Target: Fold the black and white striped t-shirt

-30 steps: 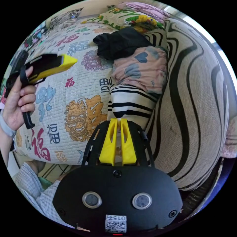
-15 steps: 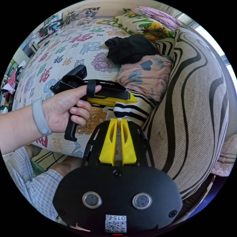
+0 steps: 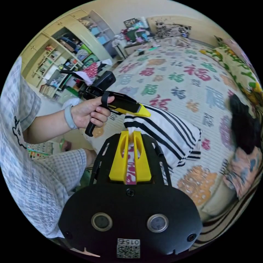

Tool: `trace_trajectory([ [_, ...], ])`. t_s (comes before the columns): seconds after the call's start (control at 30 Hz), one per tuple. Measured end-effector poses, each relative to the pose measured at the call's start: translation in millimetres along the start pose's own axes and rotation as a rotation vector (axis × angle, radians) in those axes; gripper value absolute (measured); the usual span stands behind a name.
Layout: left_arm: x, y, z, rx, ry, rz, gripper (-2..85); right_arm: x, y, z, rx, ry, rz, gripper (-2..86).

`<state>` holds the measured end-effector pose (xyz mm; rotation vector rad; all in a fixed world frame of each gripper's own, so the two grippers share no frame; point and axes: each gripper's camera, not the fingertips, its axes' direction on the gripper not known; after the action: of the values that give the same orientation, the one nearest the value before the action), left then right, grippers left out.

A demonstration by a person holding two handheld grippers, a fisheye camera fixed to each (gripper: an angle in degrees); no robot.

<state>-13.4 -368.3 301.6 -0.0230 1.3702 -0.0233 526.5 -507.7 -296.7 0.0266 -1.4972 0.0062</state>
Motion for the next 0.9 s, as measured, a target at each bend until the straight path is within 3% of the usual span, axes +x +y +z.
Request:
trace_trajectory([
  [0.13, -13.2, 60.2, -102.6, 0.235, 0.039, -0.133, 3.5, 5.9, -14.8, 24.2, 0.003, -0.163, 0.028, 2.1],
  [0.27, -24.7, 104.4, -162.1, 0.385, 0.055, -0.235, 4.2, 50.3, -7.0, 59.4, -0.126, 0.037, 0.203, 0.8],
  [0.43, -10.2, 153.7, -227.4, 0.479, -0.201, -0.331, 6.6, 97.5, -8.1, 112.6, -0.221, -0.008, 0.338, 4.7],
  [0.57, 28.2, 168.9, -258.4, 0.407, -0.347, -0.227, 7.6, 101.9, -13.9, 142.8, -0.252, -0.038, 0.337, 2.1],
  [0.7, 70.7, 182.4, -273.0, 0.283, -0.452, -0.106, 10.1, 98.3, -8.4, 130.7, -0.157, -0.187, 0.325, -0.3],
  [0.77, 80.3, 193.5, -281.9, 0.285, -0.406, -0.096, 10.6, 97.8, -5.7, 115.1, -0.051, -0.288, 0.336, -0.6],
  [0.9, 72.8, 221.8, -306.2, 0.354, -0.131, -0.168, 8.0, 77.9, -20.3, 85.4, 0.117, -0.382, 0.212, -0.9],
])
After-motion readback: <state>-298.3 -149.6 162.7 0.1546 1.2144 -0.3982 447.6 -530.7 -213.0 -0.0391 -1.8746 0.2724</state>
